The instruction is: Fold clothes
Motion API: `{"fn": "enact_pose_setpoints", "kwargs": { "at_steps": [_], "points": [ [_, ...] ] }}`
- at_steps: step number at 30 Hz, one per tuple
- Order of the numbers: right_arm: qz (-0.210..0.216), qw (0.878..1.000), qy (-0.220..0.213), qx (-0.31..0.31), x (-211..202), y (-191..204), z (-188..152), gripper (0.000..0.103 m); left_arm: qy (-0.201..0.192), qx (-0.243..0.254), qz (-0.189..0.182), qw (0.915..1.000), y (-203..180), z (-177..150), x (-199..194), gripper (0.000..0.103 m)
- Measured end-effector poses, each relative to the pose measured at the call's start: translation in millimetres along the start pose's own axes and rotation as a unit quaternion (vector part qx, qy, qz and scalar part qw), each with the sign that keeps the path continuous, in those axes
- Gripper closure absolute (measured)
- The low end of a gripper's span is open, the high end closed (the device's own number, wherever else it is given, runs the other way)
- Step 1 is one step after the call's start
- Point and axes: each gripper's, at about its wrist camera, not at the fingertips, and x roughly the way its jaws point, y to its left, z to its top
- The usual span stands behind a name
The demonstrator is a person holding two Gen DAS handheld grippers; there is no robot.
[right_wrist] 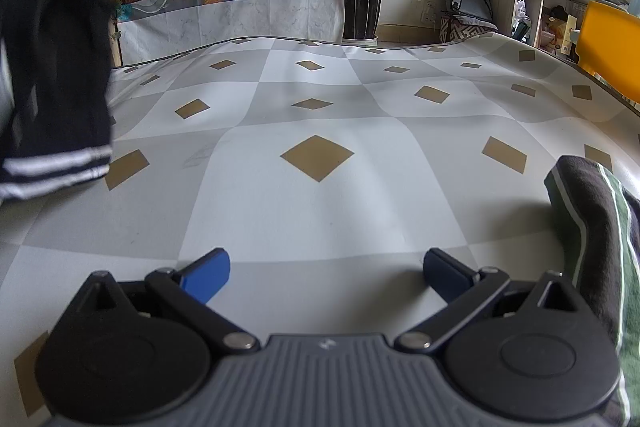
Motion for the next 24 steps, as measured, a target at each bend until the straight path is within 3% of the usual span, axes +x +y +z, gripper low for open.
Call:
{"fn": "enact_pose_setpoints", "kwargs": {
  "at_steps": [24],
  "points": [
    [0.0, 1.0, 0.0, 0.0, 1.3, 0.3, 0.4, 0.0, 0.014, 0.004, 0.017, 0.9997, 0.2, -2.2, 7.1, 0.001]
  ]
}}
